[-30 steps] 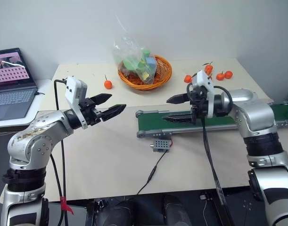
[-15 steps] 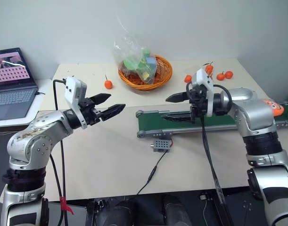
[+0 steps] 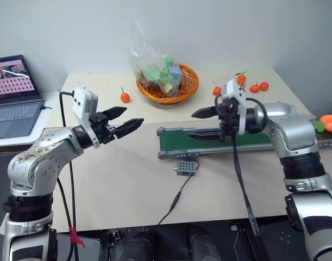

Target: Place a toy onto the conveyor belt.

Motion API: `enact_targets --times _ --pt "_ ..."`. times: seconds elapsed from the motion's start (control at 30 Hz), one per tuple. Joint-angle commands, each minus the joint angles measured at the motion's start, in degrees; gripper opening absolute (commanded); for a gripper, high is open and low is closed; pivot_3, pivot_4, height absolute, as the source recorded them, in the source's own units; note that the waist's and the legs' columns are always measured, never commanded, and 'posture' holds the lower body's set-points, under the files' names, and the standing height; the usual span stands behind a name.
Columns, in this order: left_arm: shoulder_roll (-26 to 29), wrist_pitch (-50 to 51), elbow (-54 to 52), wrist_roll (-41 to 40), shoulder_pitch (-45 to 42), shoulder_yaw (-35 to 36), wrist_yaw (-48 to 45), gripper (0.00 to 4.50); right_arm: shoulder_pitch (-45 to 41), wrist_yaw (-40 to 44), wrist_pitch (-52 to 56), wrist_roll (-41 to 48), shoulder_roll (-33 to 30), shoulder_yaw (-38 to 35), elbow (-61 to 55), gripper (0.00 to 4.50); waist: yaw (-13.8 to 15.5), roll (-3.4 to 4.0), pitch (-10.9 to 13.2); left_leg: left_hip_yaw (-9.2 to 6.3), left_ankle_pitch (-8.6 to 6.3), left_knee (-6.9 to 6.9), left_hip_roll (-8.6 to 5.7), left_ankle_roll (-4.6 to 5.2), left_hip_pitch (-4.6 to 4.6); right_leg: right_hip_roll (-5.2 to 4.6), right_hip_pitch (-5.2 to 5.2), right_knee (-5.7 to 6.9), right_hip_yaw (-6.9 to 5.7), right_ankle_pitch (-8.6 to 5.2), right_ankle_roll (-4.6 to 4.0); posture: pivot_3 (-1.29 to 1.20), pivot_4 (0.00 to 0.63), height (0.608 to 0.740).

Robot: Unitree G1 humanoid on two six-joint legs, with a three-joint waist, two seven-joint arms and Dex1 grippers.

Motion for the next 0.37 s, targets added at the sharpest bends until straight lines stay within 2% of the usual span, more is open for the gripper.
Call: enact_targets --times 0.03,0.37 --pt "0.11 0.02 -2.24 -0.66 -1.11 1.61 0.26 4.47 -1.21 0.15 -1.54 -0.04 -0.18 -1.05 -0.82 4.50 0.00 0.00 0.00 0.00 0.00 0.00 0.00 0.00 0.00 0.00 0.00 0.00 0.00 0.00 0.00 0.00 0.150 0.740" --pt "0.22 -0.33 -2.71 -0.10 -0.45 1.35 0.35 4.47 -1.52 0.23 -1.91 -0.31 -0.06 -0.84 -0.14 4.50 0.01 0.00 0.00 0.00 0.00 -0.01 0.00 0.00 0.00 0.00 0.00 -0.02 0.00 0.00 0.00 0.00 0.150 0.740"
